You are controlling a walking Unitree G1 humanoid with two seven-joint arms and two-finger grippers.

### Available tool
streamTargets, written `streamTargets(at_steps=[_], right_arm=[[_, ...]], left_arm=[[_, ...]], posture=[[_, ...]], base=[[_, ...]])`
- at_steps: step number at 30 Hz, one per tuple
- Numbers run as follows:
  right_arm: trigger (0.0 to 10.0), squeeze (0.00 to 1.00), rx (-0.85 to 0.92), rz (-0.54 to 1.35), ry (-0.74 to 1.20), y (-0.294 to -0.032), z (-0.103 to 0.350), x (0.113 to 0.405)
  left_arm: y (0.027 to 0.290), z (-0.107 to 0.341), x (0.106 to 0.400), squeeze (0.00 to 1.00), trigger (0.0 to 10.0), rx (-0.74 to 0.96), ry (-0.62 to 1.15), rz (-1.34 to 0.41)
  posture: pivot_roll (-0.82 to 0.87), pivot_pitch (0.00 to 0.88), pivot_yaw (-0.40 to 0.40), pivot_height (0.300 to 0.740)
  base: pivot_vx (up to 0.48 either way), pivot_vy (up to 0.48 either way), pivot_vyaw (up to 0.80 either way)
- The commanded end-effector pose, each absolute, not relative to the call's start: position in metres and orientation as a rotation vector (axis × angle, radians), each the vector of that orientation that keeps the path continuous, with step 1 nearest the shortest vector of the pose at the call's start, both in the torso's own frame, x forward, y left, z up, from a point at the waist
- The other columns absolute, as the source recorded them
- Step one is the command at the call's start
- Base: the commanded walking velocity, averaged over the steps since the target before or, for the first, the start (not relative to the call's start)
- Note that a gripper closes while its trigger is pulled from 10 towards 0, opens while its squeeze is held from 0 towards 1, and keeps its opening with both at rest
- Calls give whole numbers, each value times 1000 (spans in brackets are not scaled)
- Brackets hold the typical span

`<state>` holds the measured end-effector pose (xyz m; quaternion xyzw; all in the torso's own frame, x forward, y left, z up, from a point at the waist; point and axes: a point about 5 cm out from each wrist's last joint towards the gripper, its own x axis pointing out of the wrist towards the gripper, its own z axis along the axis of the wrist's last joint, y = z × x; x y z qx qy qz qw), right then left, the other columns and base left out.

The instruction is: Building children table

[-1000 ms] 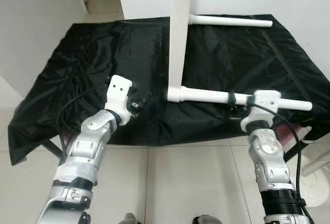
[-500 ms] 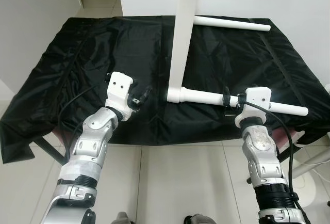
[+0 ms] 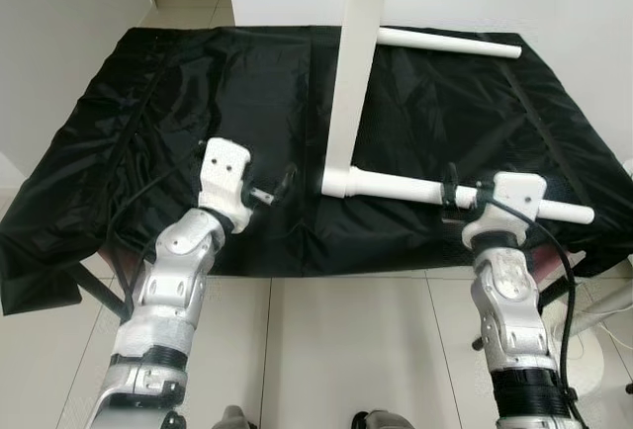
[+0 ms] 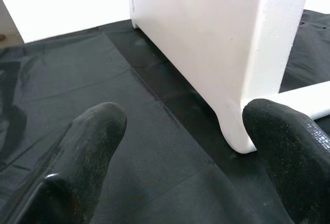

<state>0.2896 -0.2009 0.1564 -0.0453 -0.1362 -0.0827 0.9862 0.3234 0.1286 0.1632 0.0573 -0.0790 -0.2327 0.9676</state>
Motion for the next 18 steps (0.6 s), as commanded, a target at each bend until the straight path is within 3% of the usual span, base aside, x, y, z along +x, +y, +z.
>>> streamTargets(at_steps=[1,8,18], right_arm=[[10000,0,-78,-162,-281,-198,156,287],[10000,0,-67,-123,-294,-185,155,289],[10000,0,-97,-107,-295,-185,156,288]], left_arm=[[138,162,325,0,10000,105,-161,-252],[128,157,322,0,10000,103,-155,-268],[127,159,316,0,10000,120,-172,-302]], posture=[[-82,69,46,740],[-69,60,37,740],[-59,72,23,740]], base=[[0,0,0],[0,0,0],[0,0,0]])
